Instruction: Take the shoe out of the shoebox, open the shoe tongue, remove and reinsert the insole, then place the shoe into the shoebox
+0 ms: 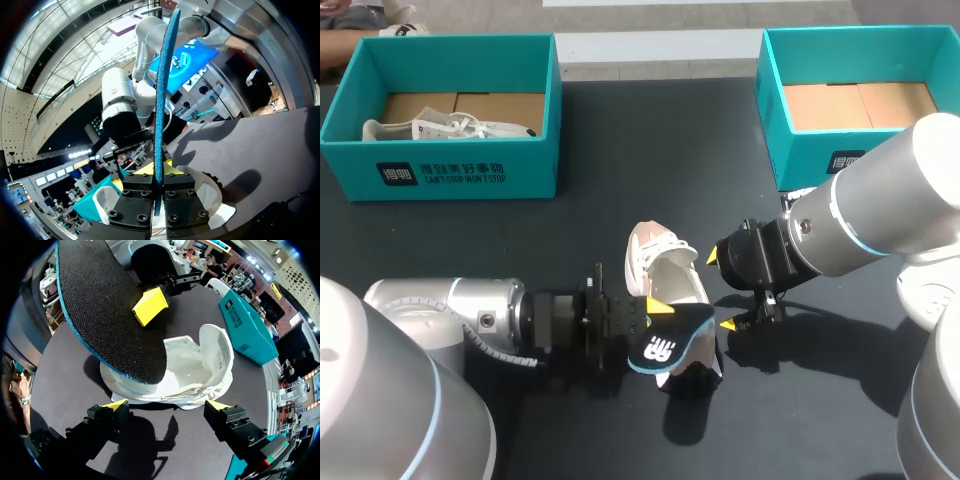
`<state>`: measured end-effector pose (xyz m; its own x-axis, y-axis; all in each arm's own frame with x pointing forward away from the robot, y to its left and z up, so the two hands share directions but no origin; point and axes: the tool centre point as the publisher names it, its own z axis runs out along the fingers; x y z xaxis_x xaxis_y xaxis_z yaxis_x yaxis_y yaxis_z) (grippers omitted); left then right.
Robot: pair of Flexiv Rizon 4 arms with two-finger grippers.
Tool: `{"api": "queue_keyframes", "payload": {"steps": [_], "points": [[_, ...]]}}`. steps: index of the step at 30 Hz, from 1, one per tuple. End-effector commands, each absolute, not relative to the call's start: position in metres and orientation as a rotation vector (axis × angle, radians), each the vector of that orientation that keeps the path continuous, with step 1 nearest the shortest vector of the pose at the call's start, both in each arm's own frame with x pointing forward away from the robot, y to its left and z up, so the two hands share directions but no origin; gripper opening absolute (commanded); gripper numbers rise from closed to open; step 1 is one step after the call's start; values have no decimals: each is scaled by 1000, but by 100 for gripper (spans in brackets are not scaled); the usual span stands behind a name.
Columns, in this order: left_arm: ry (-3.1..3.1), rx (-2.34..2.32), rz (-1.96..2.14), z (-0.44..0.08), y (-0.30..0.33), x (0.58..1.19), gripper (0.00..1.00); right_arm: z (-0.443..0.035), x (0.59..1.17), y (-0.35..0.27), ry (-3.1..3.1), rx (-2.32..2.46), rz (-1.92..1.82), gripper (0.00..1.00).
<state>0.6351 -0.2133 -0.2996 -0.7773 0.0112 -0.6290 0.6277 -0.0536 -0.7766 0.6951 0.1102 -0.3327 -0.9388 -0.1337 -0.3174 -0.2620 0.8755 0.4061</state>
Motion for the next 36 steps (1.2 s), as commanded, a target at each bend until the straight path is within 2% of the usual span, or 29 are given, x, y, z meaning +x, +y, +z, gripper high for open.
{"api": "queue_keyframes", "payload": {"steps": [1,26,33,34,35,36], "points": [[1795,675,-1886,-310,-221,639,0,-333,694,110,2764,-297,657,100],[1894,594,-1778,-354,-213,678,0,-333,694,110,2764,-297,657,100],[1906,574,-1775,-348,-215,677,0,-333,694,110,2764,-297,657,100],[1905,573,-1777,-346,-215,677,7,-333,694,110,2764,-297,657,100],[1907,570,-1778,-344,-216,676,27,-333,694,110,2764,-297,657,100],[1908,571,-1778,-341,-216,675,36,-333,694,110,2764,-297,657,100]]}}
